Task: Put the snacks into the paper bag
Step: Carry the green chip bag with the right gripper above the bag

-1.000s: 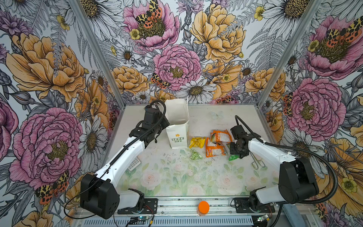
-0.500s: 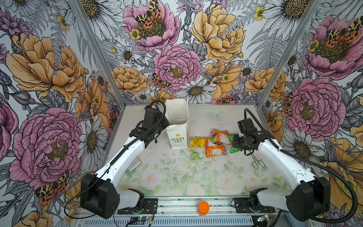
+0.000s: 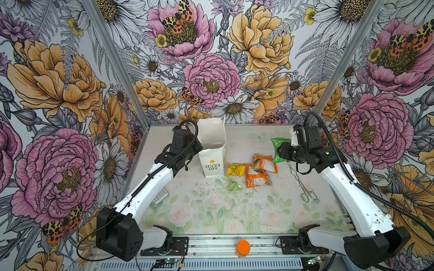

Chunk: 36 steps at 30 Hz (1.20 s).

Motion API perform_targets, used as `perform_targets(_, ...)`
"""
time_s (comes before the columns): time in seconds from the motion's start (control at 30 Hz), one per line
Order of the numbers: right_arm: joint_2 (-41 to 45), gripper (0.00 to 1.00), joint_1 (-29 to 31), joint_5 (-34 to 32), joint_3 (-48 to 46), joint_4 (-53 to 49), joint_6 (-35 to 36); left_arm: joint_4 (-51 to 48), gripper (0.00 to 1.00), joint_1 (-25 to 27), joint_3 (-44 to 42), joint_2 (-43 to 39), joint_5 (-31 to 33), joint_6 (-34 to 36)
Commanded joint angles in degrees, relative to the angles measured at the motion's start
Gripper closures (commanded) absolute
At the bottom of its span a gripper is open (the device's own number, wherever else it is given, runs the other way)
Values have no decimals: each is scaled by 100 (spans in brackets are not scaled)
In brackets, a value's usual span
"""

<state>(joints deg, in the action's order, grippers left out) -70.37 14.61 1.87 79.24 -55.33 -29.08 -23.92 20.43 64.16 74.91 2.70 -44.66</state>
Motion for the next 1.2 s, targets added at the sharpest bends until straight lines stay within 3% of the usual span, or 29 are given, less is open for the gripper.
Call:
perform_targets(0.0, -152, 57, 157, 96, 607, 31, -95, -75, 100, -56, -130, 58, -120, -7)
perform_targets(0.23, -759, 56, 756, -268, 1893, 57, -28, -48, 100, -55, -124, 67, -138, 2)
perform_targets(0.83, -3043, 57, 2256, -459, 5249, 163, 175, -25, 100, -39, -154, 50, -146, -25)
perform_targets(1.17, -4120, 57, 2746, -406, 6440, 163, 123, 19, 100, -30, -181, 67, -178, -25)
